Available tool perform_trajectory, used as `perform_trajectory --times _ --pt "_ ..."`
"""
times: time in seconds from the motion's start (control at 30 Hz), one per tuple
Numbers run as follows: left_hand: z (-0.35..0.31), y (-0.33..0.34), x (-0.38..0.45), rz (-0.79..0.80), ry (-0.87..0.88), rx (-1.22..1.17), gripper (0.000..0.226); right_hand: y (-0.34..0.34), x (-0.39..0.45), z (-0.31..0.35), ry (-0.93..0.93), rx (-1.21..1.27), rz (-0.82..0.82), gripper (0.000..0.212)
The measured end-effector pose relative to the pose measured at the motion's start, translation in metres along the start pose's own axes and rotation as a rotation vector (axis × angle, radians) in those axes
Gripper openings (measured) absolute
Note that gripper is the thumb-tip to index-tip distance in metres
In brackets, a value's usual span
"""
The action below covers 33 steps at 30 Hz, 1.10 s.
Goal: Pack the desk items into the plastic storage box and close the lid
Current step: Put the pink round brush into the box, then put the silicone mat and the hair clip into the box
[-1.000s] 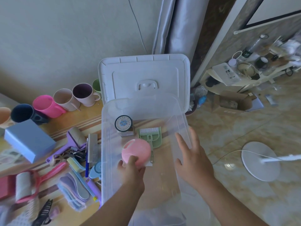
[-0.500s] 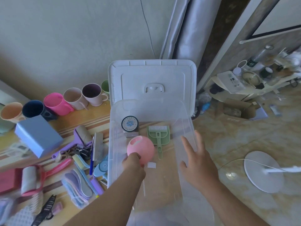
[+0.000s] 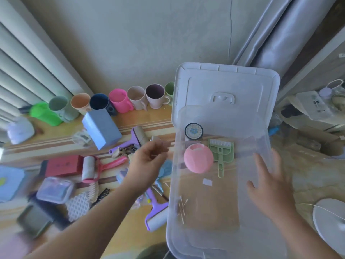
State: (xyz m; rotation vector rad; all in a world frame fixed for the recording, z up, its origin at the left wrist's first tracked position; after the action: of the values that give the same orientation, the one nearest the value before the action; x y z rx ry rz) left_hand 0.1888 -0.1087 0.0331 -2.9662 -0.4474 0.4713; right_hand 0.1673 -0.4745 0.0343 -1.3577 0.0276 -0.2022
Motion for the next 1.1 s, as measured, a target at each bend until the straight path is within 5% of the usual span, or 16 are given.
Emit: perform_trajectory --times 0.1,0.23,0.33,0.43,0.6,0.8,1.1 --pt "0.064 -0.103 0.016 -0.178 -0.066 0.453 0.03 -0.02 0.001 0.07 -0.187 0.115 -0.174 0.078" --pt "0.166 -0.188 0.0 -0.164 -0.223 0.877 0.051 -0.009 -0.026 0.208 -0.463 0.394 -0.146 0.061" --pt "0.195 -0.226 -0.017 -0.187 -0.22 1.076 0.074 0.028 -0.066 0.301 -0.645 0.506 0.005 0.053" --pt "0.214 -0.251 -0.028 -0.175 -0.32 1.11 0.086 0.103 -0.092 0.353 -0.567 0.403 0.365 0.054" --pt "0.225 -0.262 -0.03 -0.111 -0.203 1.187 0.101 0.21 -0.129 0.364 -0.455 -0.003 0.694 0.084" --pt "0.243 -0.284 -0.025 0.006 -0.112 1.214 0.105 0.248 -0.141 0.371 -0.386 -0.176 0.518 0.109" --pt "0.239 -0.278 -0.014 0.015 -0.024 1.24 0.117 0.242 -0.134 0.386 -0.523 -0.122 0.455 0.103"
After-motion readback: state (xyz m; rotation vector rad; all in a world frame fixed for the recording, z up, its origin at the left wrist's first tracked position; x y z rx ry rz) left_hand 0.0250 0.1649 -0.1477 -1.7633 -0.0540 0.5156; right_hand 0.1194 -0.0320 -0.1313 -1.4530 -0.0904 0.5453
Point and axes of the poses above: each hand's wrist, its own x-axis towards the middle knuckle, its own y-axis out of the palm, z = x × y, the point moved 10 cm from there along x, towards the middle knuckle, and after that the axes turned 10 degrees about -z, right-handed, at the moved point
